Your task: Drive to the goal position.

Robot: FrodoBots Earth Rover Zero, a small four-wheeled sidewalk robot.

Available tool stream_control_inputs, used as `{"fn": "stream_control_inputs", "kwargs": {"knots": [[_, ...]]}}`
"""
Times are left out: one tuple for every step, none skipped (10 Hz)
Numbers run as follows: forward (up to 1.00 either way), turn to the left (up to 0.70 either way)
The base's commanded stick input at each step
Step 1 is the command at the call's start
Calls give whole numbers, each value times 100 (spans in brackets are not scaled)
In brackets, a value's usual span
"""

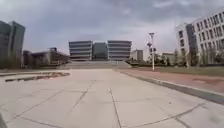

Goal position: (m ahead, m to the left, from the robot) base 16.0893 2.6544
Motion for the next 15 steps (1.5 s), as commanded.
{"fn": "stream_control_inputs", "kwargs": {"knots": [[70,4],[70,13],[70,33],[70,17],[70,5],[70,1],[70,0],[70,0],[70,0],[70,0],[70,0],[70,0],[70,0],[70,0],[70,0]]}}
